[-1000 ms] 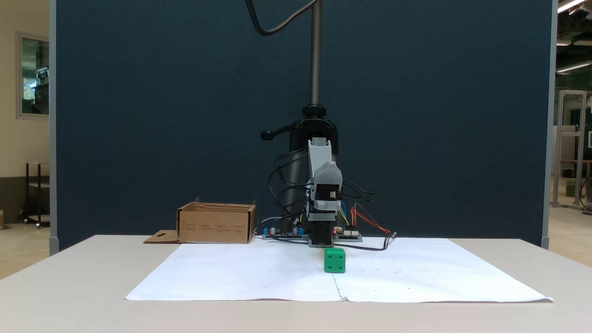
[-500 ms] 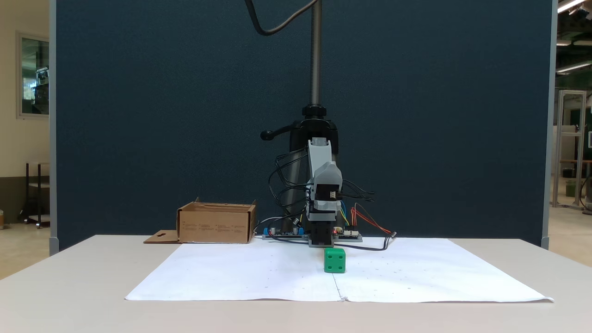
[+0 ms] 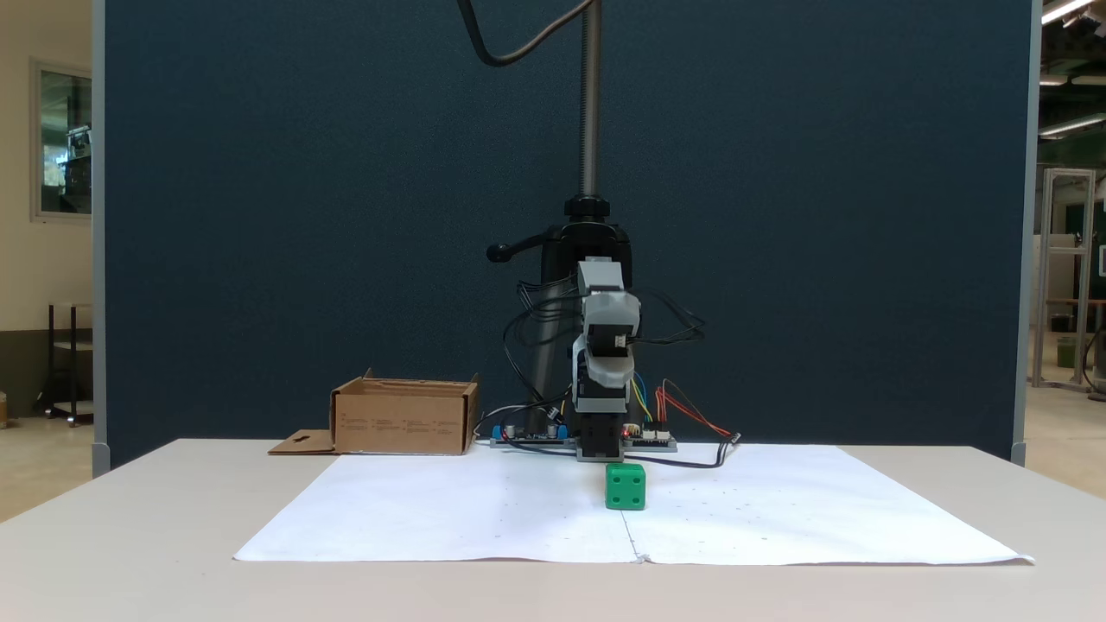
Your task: Grasp a green dice and put it in the bin.
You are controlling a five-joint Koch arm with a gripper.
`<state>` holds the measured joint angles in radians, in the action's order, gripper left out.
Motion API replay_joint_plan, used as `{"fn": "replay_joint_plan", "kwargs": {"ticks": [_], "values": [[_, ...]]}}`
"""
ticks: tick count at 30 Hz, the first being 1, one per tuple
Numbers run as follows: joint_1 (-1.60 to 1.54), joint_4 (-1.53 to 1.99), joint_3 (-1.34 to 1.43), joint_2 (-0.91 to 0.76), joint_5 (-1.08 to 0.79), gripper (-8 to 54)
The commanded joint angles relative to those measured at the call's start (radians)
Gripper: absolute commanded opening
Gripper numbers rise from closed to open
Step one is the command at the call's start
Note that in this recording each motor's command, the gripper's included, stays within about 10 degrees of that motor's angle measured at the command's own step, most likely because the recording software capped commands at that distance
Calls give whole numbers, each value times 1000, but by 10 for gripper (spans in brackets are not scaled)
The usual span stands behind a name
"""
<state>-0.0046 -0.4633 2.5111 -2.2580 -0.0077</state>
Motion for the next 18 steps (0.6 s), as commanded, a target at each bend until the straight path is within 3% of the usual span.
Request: {"fn": "replay_joint_plan", "kwargs": {"ticks": [1,18], "values": [[14,156,-97,-110,-43,425],[18,1173,-661,-107,163,431]]}}
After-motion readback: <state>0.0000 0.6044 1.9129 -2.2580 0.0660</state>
